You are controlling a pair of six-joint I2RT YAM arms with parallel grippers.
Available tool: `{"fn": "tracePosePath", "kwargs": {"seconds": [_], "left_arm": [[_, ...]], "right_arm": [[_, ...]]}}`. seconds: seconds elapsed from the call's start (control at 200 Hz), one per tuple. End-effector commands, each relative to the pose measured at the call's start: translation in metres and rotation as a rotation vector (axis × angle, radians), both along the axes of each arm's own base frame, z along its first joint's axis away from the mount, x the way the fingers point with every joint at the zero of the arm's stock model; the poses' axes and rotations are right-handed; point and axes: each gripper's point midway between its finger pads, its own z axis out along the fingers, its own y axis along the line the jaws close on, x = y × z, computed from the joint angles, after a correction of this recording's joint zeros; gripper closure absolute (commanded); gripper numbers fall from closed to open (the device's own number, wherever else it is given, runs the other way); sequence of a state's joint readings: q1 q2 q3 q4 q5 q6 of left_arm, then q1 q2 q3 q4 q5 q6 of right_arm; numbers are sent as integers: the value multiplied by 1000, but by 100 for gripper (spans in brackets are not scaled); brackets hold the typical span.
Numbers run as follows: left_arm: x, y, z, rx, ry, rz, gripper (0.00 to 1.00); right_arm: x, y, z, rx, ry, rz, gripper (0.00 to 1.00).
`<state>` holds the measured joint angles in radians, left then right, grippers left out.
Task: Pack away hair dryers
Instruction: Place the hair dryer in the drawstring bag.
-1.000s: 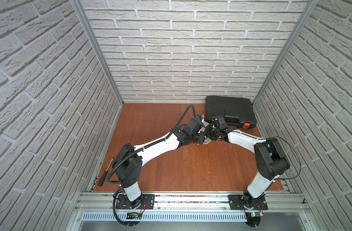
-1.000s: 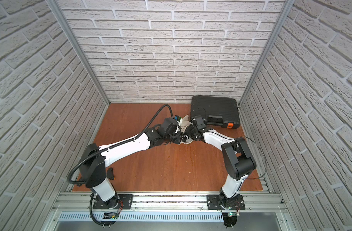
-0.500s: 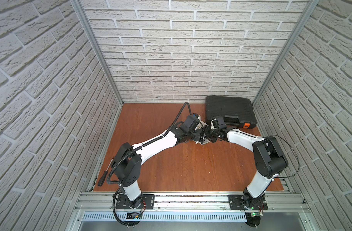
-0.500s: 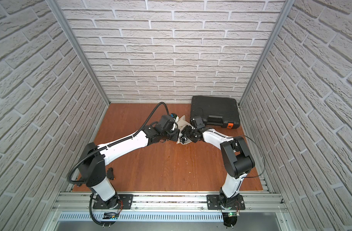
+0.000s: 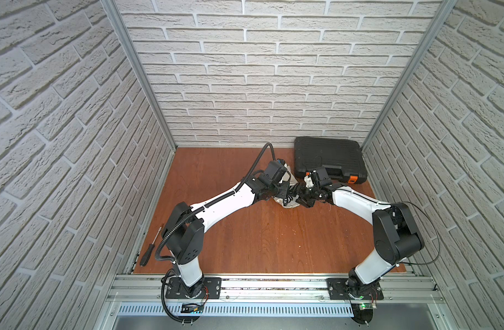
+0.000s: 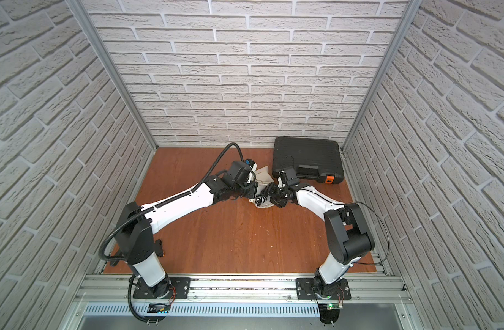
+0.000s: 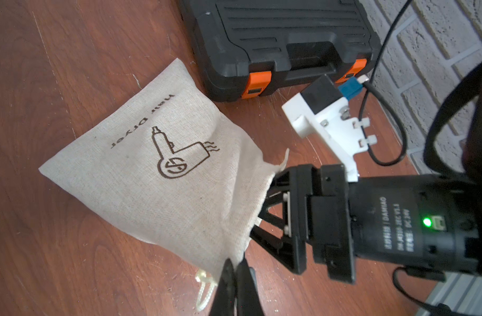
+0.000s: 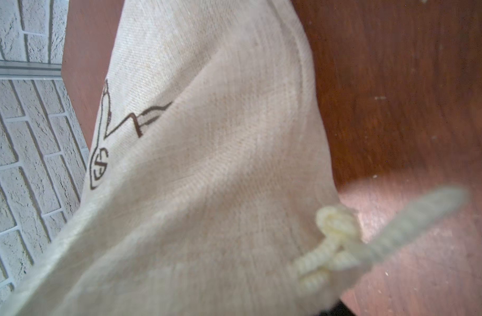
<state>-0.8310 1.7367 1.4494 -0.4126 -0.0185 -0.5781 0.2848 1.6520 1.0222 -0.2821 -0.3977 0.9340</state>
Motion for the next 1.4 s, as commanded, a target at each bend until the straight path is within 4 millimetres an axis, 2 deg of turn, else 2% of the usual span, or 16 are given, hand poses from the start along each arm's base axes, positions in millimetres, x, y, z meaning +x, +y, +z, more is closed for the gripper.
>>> {"fn": "tracePosePath", "kwargs": {"seconds": [0.0,0.085,0.285,0.425,0.555,0.63,0.81,0.975,1.075,1.175,1.325,1.395], "left_arm": [[8,-5,15,-22,-41,-9,100],[8,-7,18,-22,-46,-15,100],[5,-15,17,-22,-46,-30,100],[5,-23,20,-49,-48,-39,100],[4,-32,26,-93,-48,-46,100],[2,-37,30,-115,-50,-52,100],[-2,-37,30,-122,-46,-52,100],[-4,-36,30,-138,-42,-44,100],[-5,-34,32,-142,-44,-39,100],[-4,-30,28,-121,-45,-31,100],[-1,-28,28,-129,-46,-17,100],[0,-29,30,-148,-49,-8,100]], "right_arm": [[-15,4,2,56,51,3,40],[-17,7,-1,92,73,-21,39],[-13,20,4,181,69,-60,39],[-15,30,4,172,54,-54,38],[-8,33,3,177,35,-84,40],[-5,35,1,155,36,-87,46],[-2,33,-6,127,42,-118,76],[7,32,-9,130,32,-150,78],[10,36,-9,129,28,-123,75],[1,36,-12,77,44,-54,64],[-10,33,-30,48,77,-19,52],[-8,34,-33,57,61,-21,49]]}}
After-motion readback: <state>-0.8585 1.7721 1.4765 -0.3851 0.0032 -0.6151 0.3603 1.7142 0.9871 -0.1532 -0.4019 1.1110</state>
